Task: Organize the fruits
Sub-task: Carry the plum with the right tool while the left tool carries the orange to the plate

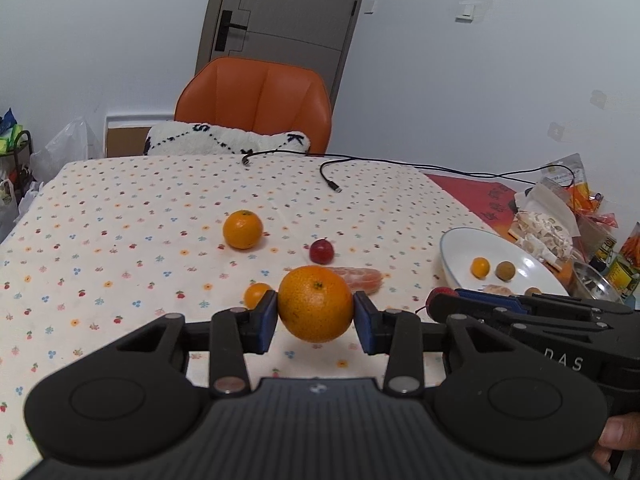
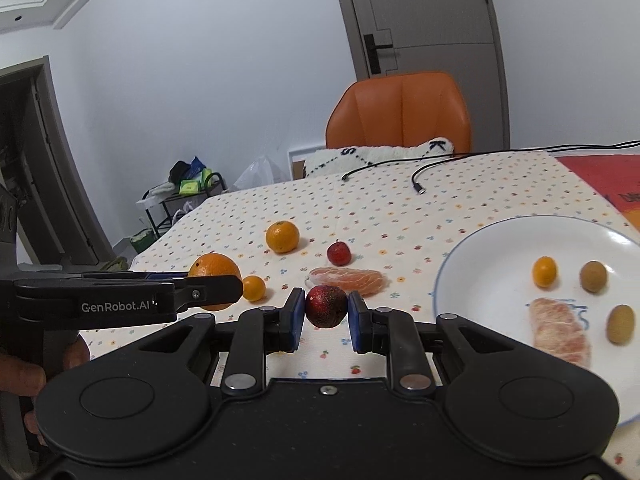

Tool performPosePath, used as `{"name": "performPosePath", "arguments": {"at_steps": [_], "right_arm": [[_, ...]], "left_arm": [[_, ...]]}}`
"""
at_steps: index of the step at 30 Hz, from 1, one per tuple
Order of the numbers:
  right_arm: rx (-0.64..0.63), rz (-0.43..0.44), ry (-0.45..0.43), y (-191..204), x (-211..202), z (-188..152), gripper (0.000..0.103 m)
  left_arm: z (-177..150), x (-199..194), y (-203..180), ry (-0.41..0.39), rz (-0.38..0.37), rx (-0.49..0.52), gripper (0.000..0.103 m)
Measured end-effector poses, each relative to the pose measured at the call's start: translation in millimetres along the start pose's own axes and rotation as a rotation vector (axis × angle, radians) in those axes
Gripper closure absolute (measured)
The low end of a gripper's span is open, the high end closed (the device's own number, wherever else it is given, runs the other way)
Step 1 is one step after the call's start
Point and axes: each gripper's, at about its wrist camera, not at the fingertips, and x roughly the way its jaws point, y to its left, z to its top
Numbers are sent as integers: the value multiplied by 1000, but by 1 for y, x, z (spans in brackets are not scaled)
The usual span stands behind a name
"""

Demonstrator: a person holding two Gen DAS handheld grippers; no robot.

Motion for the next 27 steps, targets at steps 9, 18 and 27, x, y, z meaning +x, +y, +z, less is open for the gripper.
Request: {"name": "performPosePath", "arguments": {"at_steps": [9,18,27], "right_arm": [[17,-25,-32,-12,-23,-2,81],[36,-45,-56,-26,-42,-7,81],[55,-81,-75,-43,-62,-12,81]], "left_arm": [[-1,-9,-24,-15,-27,32,64],[-4,-12,-44,-19,-47,55,64],[-5,-11,-66,-21,-73,75,64]]}}
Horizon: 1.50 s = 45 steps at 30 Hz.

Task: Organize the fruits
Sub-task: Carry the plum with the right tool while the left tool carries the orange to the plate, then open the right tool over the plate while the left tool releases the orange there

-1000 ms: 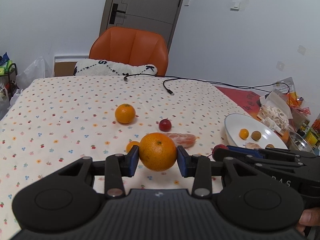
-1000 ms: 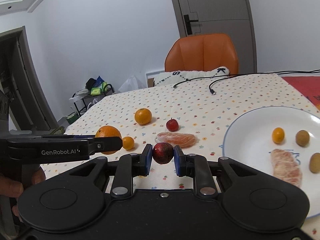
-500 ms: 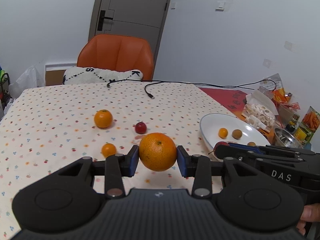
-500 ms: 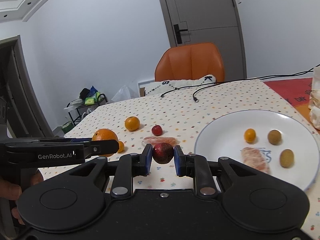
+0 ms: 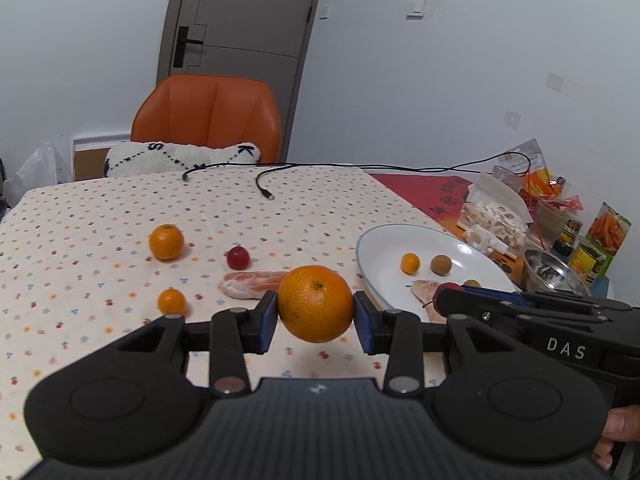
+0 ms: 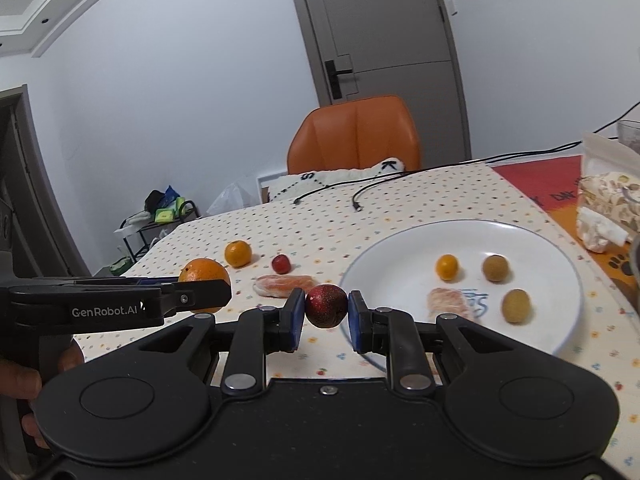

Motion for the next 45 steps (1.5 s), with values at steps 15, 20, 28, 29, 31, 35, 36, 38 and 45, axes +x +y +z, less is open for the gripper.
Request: {"name": "performPosePath", "arguments": {"at_steps": [15,20,28,29,31,35,36,38,45], "right_arm": [[48,-50,-25,-32,-21,-6,82],[64,-68,-29,-44,-25,-8,82],[112,-101,-28,-65,-27,-14,81],[115,-105,-27,-67,-27,-15,81],[122,-113,-24,-71,-27,-16,81],[138,-127,-17,-78,-25,-19,81],[141,-129,-15,-79,-24,-19,81],[145,-136,-12,-79,-23,-19,81],[125,-147,-24,-77,-26,-15,74]], "left_arm": [[2,12,-28,5,-30,35,64],[3,19,-38,9,-41,46,64],[4,34,-53,22,-67,66,64],[3,36,-54,25,-71,67,64],[3,40,-57,32,-76,69,64],[2,48,-61,44,-86,76,64],[2,50,-62,47,-89,77,64],[3,53,-64,50,-95,82,64],[6,62,-73,52,-112,92,64]]}}
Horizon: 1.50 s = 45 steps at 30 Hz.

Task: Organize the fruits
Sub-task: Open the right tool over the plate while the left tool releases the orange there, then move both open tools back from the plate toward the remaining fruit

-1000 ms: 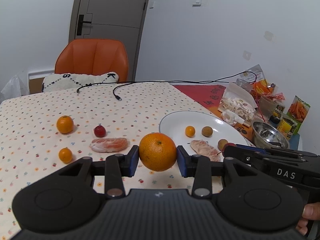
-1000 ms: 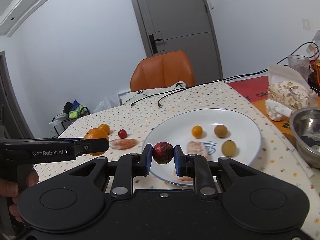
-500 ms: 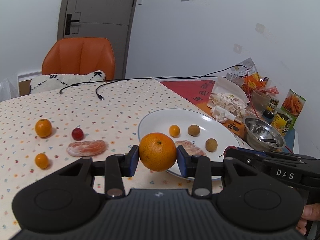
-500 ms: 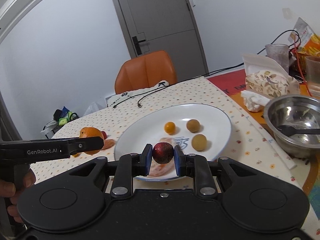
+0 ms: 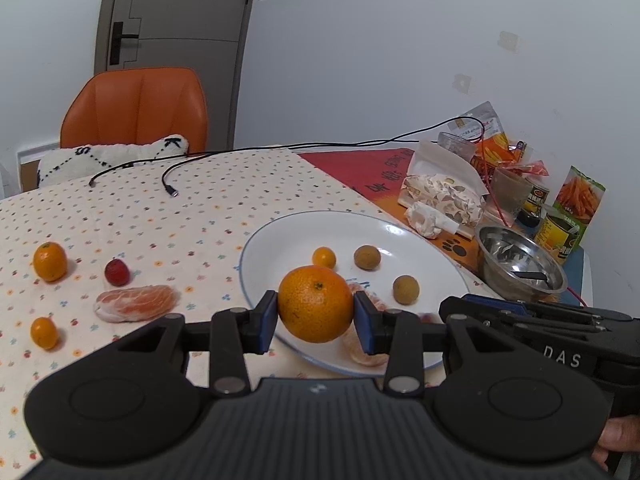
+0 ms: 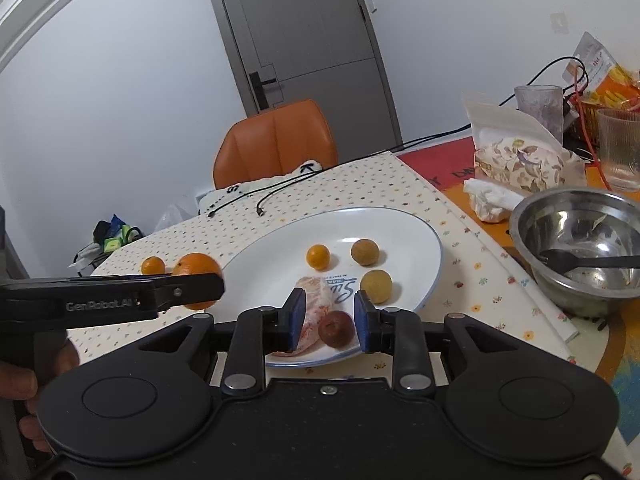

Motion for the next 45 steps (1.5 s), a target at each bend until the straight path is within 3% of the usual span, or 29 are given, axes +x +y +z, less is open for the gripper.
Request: {"name": "performPosePath", "arguments": {"at_steps": [6,12,16,19,22,25,27,45], "right_arm": [[13,-8,2,-2,-5,0,64],[5,0,9,5,-2,-4,55],[-7,3,4,13,-3,-3,48],[-13,-3,2,18,-2,-2,40],[-17,-3,2,25,-1,-2,34],[-29,-14,-7,33,-1,-2,20],[-34,-18,-14,36,-1,-2,17],[-68,30,-1,65,3,-1,6]], "left_arm": [[2,3,-2,9,-6,-11,63],[3,-5,5,-3,26,-15,50],[3,-11,16,0,64,-38,48],[1,-17,24,-14,89,-57,29],[-1,-26,30,-40,112,-50,23],[-1,-31,36,-39,134,-46,22],[-2,-34,40,-38,146,-51,21],[-8,-65,72,-44,220,-88,16]]}}
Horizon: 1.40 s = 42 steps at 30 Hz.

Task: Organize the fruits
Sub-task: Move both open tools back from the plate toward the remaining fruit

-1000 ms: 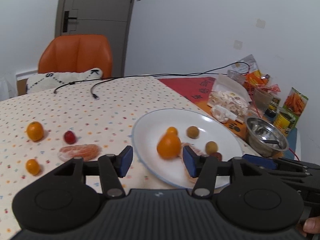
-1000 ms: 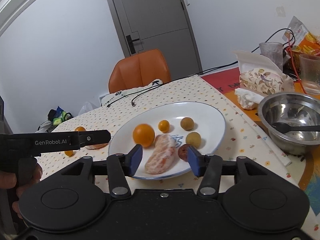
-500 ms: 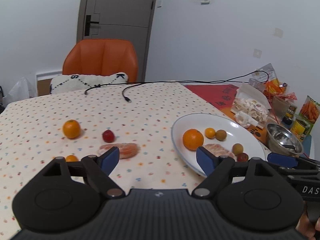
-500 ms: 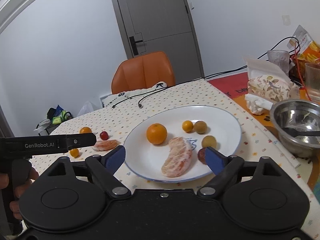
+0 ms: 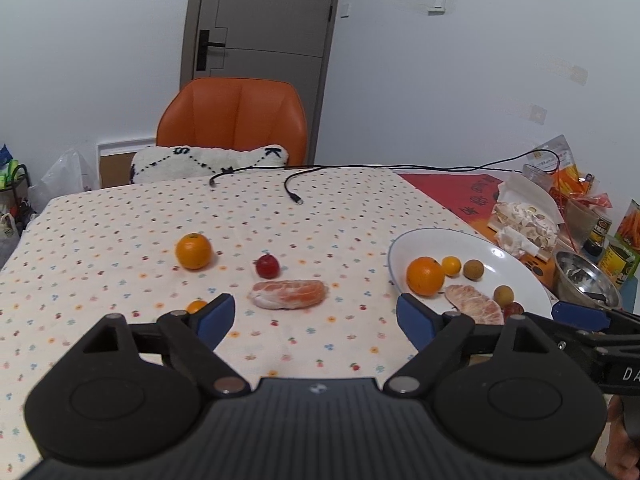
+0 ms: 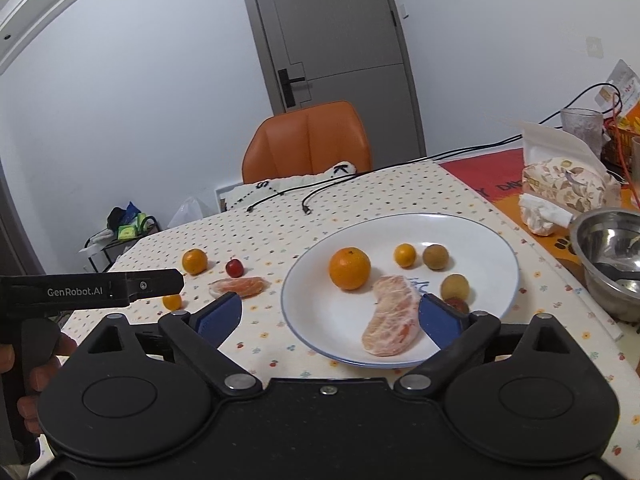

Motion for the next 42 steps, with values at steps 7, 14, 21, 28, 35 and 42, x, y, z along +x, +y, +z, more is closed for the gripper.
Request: {"name": "performPosePath", "arguments": {"at_steps": [7,14,21,28,35,42], "right_arm": [[-16,25,6,13,6,2,5],[-39,54,18,27,14,5,5],[-61,78,34,40,23,6,5],[-73,106,46,49,33,7,5],[-79,130,61,61,45,7,6],[-74,129,71,69,58,9,7]], "left_arm": [[0,-7,16,-4,30,-15,15],[0,-12,32,-8,57,-34,15],[-1,-11,47,-4,70,-51,15],[-4,-7,61,3,78,-73,15],[-7,0,71,6,73,-85,15],[-9,8,81,5,61,-106,16]]}}
